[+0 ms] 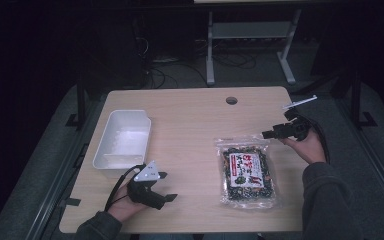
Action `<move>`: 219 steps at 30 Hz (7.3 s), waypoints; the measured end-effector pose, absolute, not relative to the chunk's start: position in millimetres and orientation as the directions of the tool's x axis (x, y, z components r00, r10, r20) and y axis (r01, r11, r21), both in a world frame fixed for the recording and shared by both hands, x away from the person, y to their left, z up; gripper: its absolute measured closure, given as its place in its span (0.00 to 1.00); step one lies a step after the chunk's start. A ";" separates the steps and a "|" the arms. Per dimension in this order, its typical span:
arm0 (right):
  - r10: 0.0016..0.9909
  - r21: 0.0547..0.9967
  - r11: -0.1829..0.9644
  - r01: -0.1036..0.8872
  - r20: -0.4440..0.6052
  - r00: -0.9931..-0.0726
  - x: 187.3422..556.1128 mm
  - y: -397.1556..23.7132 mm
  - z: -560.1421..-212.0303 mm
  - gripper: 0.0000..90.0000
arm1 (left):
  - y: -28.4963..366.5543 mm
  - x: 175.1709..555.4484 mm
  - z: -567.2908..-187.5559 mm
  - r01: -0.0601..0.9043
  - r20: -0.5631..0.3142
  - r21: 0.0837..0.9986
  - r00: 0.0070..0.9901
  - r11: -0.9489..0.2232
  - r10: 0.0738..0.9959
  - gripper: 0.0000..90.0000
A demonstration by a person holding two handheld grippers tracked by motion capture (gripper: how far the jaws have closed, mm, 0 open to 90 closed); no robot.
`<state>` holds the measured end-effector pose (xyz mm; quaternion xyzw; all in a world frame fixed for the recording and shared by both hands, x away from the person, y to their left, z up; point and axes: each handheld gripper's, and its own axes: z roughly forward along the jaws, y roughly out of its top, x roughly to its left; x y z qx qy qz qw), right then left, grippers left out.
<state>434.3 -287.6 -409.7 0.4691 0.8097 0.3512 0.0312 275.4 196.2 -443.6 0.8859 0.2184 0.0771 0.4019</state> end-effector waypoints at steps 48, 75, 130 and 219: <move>0.768 0.591 0.270 0.760 0.344 -0.540 441.6 -296.8 -426.3 0.99 | 195.5 272.7 -440.5 0.302 -0.024 0.756 0.899 -0.581 0.436 0.21; 0.707 0.787 0.274 0.553 0.225 -0.671 381.1 -286.3 -338.8 0.99 | 128.2 293.2 -439.6 0.335 -0.164 0.788 0.923 -0.518 0.347 0.24; 0.501 0.891 0.241 0.385 0.225 -0.836 336.1 -232.8 -344.8 0.34 | 129.7 318.1 -429.5 0.361 -0.299 0.825 0.932 -0.435 0.205 0.83; 0.639 0.926 0.133 0.354 0.193 -0.745 319.6 -173.4 -340.6 0.83 | 190.7 275.8 -429.5 0.237 0.010 0.761 0.926 -0.603 0.377 0.24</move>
